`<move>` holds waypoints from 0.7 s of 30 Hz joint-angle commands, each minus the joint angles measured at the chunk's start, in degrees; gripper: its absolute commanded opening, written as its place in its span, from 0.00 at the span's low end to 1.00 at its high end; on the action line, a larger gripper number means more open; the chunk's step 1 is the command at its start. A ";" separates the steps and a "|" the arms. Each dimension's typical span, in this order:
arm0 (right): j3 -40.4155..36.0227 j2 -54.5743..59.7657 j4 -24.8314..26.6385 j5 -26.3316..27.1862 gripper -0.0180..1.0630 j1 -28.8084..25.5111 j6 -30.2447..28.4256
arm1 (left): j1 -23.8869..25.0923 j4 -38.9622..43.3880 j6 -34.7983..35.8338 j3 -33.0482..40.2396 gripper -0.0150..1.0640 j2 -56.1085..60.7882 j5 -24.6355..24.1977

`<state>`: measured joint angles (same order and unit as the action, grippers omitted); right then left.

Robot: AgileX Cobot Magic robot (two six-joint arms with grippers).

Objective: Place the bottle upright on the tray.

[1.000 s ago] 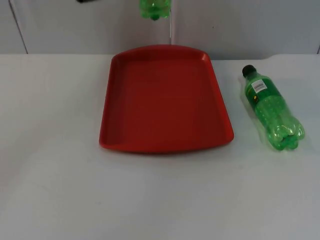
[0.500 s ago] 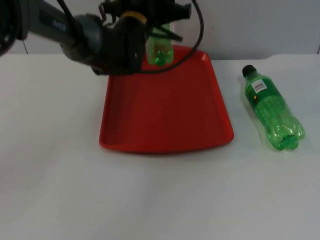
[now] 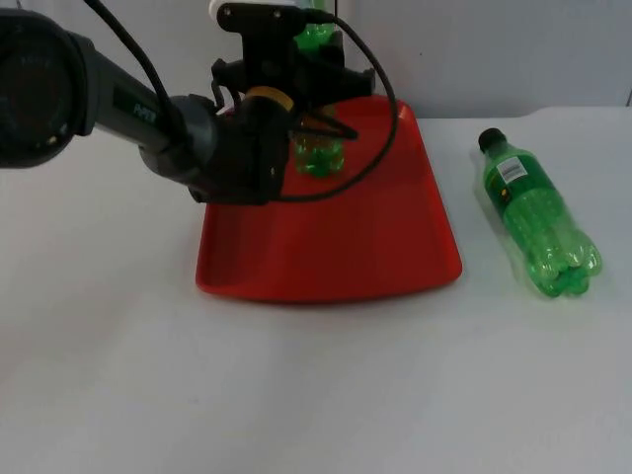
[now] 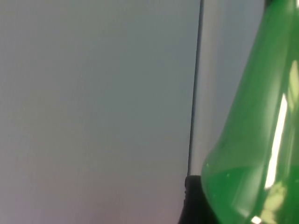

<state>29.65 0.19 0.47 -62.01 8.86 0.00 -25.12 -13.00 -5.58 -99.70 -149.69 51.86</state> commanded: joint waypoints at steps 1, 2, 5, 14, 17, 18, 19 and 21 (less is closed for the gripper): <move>-0.12 -0.19 -0.10 0.19 0.99 -0.23 -0.92 | -0.12 0.43 0.52 0.07 0.01 -0.40 2.15; -0.12 -0.19 -0.10 0.19 0.99 -0.23 -0.92 | -0.12 0.54 0.52 0.07 0.01 -0.72 2.42; -0.12 -0.19 -0.10 0.19 0.99 -0.23 -0.92 | -0.12 0.80 0.52 0.07 0.01 -1.80 3.80; -0.12 -0.19 -0.10 0.19 0.99 -0.23 -0.92 | -0.12 6.79 0.52 0.07 0.01 -2.19 4.20; -0.12 -0.19 -0.10 0.19 0.99 -0.23 -0.92 | -0.12 7.99 0.52 0.07 0.01 -2.19 4.09; -0.12 -0.19 -0.10 0.19 0.99 -0.23 -0.92 | -0.12 8.01 0.52 0.07 0.01 -2.19 3.95; -0.12 -0.19 -0.10 0.19 0.99 -0.23 -0.92 | -0.12 8.01 0.52 0.07 0.03 -2.19 3.95; -0.12 -0.19 -0.10 0.19 0.99 -0.23 -0.92 | -0.12 8.10 0.52 0.07 0.07 -2.19 3.95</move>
<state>29.65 0.19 0.47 -62.01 8.86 0.00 -25.12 -5.45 -5.58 -99.70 -151.65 56.20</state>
